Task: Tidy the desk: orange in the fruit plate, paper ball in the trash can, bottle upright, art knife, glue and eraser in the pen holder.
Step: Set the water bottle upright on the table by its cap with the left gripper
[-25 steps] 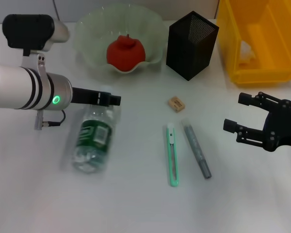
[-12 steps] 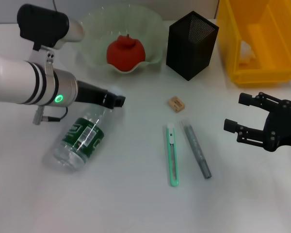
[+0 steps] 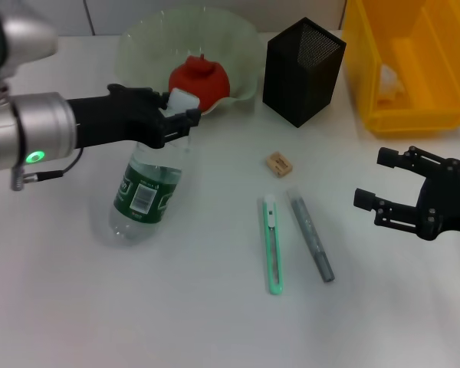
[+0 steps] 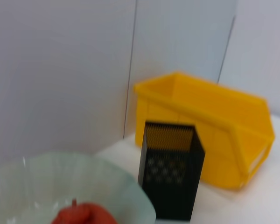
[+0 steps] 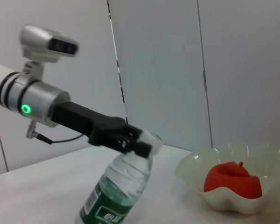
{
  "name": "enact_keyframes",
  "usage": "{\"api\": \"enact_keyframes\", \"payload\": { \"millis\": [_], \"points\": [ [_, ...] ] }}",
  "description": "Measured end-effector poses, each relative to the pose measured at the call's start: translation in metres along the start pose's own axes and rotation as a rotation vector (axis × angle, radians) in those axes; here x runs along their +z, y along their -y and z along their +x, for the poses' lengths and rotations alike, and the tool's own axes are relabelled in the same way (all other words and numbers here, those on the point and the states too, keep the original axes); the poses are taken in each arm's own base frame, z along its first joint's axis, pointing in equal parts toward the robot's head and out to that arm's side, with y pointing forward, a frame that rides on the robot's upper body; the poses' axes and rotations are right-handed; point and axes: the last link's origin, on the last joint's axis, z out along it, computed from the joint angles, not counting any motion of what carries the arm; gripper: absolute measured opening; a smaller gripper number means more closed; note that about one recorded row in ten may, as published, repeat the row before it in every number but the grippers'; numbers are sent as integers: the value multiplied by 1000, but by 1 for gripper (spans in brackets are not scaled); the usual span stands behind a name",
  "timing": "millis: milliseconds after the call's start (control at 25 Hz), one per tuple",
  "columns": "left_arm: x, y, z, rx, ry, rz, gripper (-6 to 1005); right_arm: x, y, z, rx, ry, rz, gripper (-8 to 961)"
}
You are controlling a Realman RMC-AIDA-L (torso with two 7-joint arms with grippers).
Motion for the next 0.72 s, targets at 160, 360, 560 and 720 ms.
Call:
{"api": "enact_keyframes", "payload": {
  "millis": [160,360,560,720],
  "points": [
    [-16,5,-10,27,-77,-3,445,1,0,0,1,1,-2,808],
    [-26,12,-19,13,-128,-4,445,2,0,-2,-3,4,-7,808],
    [-31,14,-23,27,-193,-9,446,4,1,-3,-3,5,-9,808],
    [-28,15,-25,47,-206,-8,446,4,1,-3,2,5,-12,807]
  ]
}}
